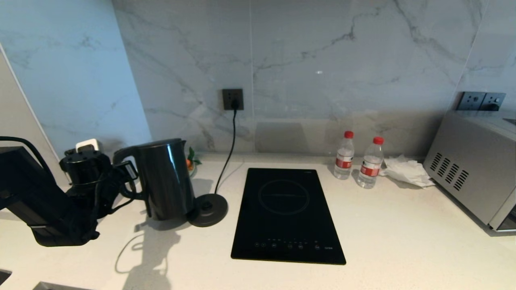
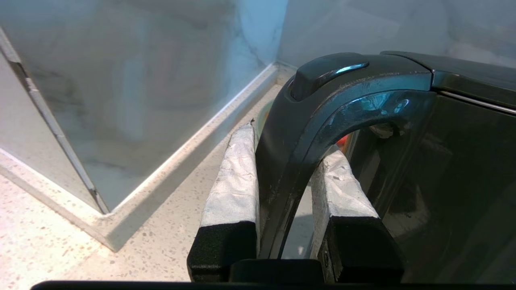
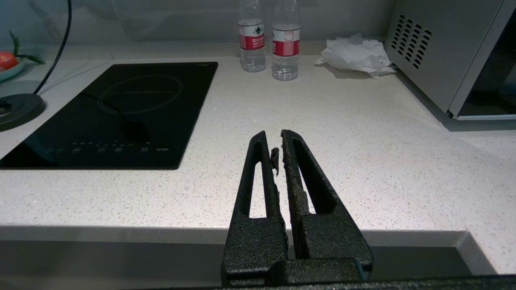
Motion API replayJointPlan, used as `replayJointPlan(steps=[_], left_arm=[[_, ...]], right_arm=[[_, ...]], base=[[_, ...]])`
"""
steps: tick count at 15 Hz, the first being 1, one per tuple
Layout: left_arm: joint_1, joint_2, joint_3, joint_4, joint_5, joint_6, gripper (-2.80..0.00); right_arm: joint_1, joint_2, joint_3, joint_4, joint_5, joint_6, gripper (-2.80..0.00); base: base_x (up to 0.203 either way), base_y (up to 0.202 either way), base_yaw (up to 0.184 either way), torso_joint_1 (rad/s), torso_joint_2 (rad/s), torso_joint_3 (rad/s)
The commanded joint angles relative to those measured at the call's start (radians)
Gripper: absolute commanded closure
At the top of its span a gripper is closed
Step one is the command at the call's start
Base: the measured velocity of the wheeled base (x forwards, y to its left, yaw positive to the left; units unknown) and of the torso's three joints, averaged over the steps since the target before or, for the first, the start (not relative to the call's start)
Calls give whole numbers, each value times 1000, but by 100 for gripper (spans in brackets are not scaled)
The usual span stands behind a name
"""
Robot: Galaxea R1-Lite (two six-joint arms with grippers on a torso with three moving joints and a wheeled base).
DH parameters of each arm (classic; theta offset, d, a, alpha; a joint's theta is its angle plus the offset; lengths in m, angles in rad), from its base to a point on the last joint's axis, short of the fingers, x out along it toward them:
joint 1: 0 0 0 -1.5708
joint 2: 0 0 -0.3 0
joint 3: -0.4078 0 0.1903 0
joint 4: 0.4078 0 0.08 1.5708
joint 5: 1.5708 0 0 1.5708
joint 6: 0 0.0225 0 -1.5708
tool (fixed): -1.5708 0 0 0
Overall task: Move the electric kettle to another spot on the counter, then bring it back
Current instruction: Place it on the power base
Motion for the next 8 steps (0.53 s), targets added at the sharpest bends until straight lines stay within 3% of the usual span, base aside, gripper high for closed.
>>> replayJointPlan(steps=[1,8], left_arm=[[-9,-5,-2,-8,10,-1,0],[-53,-10,-4,-8,41,-4,0]], right_arm=[[0,0,0,-1,0,0,0],[0,0,0,-1,0,0,0]], base=[[0,0,0,0,0,0],[0,0,0,0,0,0]])
